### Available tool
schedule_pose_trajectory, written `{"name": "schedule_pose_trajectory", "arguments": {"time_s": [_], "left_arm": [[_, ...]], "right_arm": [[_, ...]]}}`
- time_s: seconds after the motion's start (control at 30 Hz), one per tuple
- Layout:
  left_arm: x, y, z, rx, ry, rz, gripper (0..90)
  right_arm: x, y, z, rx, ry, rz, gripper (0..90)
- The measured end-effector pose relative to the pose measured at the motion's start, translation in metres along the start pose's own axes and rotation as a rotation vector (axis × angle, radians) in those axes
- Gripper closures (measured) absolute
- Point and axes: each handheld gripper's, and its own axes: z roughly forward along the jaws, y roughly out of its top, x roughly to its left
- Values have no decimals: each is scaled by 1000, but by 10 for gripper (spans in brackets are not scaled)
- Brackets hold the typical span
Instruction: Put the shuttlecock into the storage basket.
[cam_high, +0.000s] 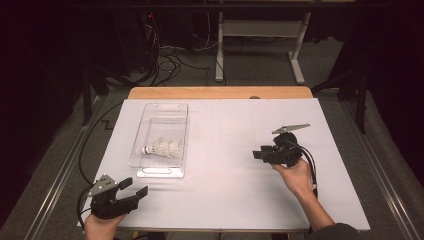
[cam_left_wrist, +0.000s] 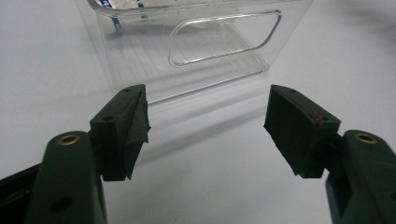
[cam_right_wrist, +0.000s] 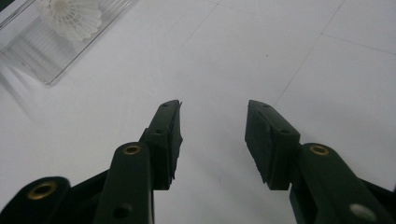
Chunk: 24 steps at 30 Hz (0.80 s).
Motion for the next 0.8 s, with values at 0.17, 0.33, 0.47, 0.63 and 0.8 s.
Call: {"name": "schedule_pose_trajectory", "arguments": {"time_s": [0.17,0.33,0.47,0.63,0.8], "left_arm": [[0,0,0,0,-1,-1,313],[0,0,0,1,-1,-1,312],[0,0,0,0,-1,-1,312],[0,0,0,1,-1,-2,313],[0,0,0,1,-1,-2,313]], "right_arm": [[-2,-4,-2,-2,-3,6,561],[-3,-8,-4,-14,-3,8,555],[-4,-11,-5,-17,-4,12,554],[-5,-13,-7,-24,-6,15,550],[-6,-16,-9,-29,-4,18,537]]}}
